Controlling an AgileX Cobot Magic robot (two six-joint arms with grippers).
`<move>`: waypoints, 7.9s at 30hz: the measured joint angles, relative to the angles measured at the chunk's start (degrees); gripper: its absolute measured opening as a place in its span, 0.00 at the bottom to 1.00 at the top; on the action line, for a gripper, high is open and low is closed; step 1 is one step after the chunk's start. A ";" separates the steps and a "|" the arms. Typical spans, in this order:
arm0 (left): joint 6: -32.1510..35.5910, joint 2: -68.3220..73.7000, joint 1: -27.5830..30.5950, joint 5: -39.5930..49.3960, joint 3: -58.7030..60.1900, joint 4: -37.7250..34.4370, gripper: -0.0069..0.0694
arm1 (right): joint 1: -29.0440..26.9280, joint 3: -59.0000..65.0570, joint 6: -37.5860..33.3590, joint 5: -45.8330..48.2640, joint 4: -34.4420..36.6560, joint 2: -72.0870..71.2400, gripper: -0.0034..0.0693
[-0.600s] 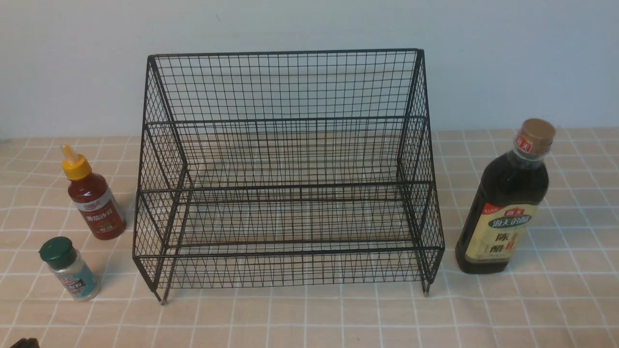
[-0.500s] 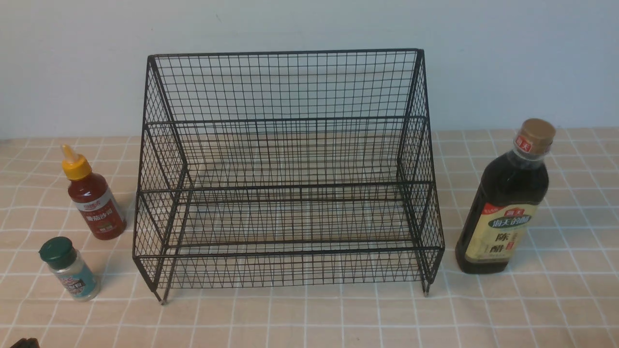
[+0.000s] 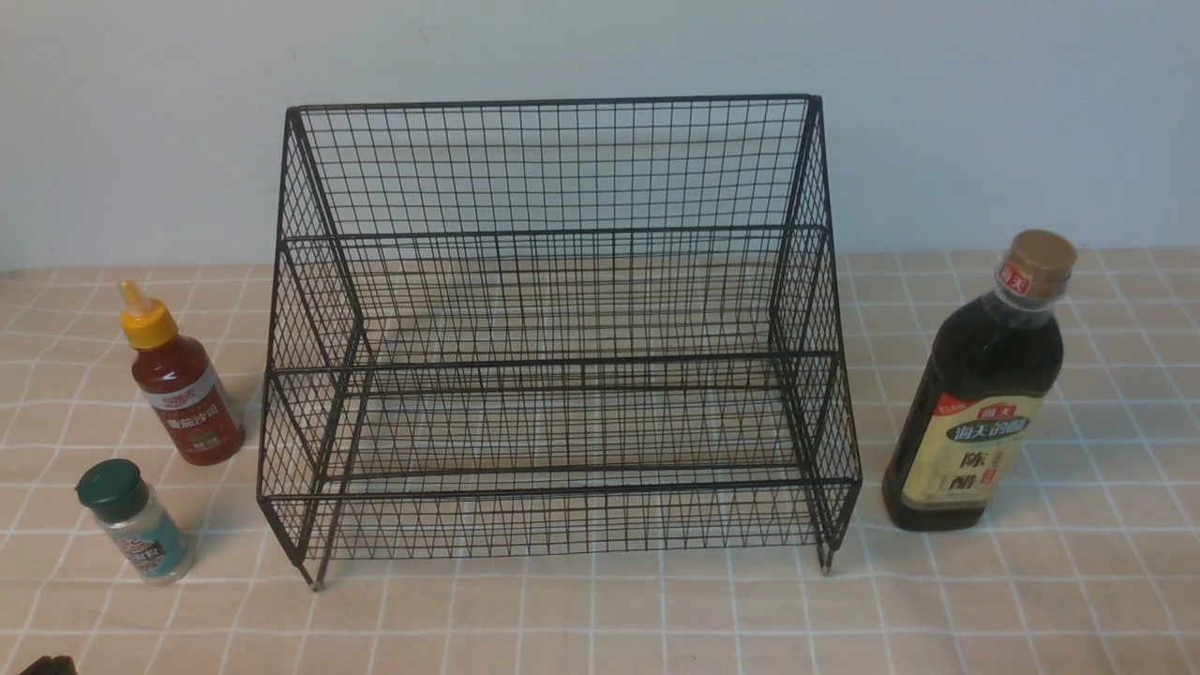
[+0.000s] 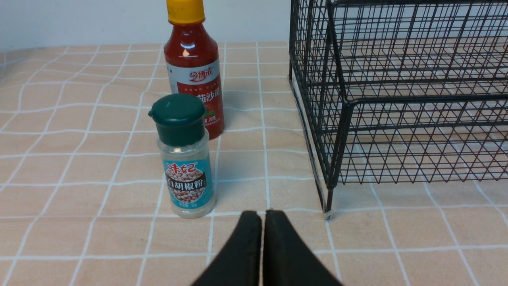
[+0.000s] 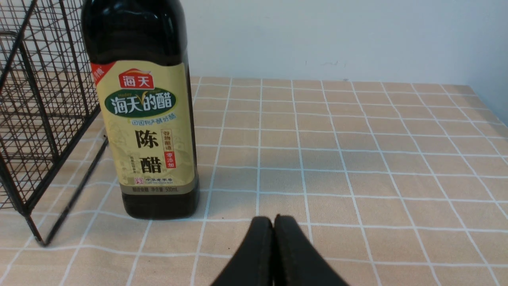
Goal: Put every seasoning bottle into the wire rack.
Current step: Use the left arm to grab the condiment bottle closest to it, then use the left arm to put the condiment bottle back on the shelf, then use the left arm to grab the condiment bottle closest to it, then use the left arm to put the condiment bottle back on the shelf
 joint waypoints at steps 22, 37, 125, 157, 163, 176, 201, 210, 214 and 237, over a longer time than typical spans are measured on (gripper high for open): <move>-5.76 0.00 0.00 -35.42 -3.25 -20.88 0.08 | 0.00 0.00 0.00 0.00 0.00 0.00 0.03; -2.08 41.59 0.00 40.35 -49.81 -8.33 0.08 | 0.00 0.00 0.00 0.00 0.00 0.00 0.03; -14.46 87.01 -20.29 52.19 -84.61 3.24 0.51 | 0.00 0.00 0.00 0.00 0.00 0.00 0.03; -14.42 103.77 -21.14 50.63 -85.73 6.81 0.73 | 0.00 0.00 0.00 0.00 0.00 0.00 0.03; -11.95 97.22 -20.92 50.58 -87.00 7.27 0.47 | 0.00 0.00 0.00 0.00 0.00 0.00 0.03; -7.77 85.38 2.10 51.28 -87.43 11.25 0.08 | 0.00 0.00 0.00 0.00 0.00 0.00 0.03; 4.65 104.05 9.44 34.48 -87.38 5.25 0.84 | 0.00 0.00 0.00 0.00 0.00 0.00 0.03; 4.65 107.47 9.44 32.28 -87.38 4.32 0.84 | 0.00 0.00 0.00 0.00 0.00 0.00 0.03; 4.65 108.77 9.44 32.17 -87.38 4.07 0.68 | 0.00 0.00 0.00 0.00 0.00 0.00 0.03; 1.28 91.00 5.32 52.28 -101.89 6.22 0.47 | 0.00 0.00 0.00 0.00 0.00 0.00 0.03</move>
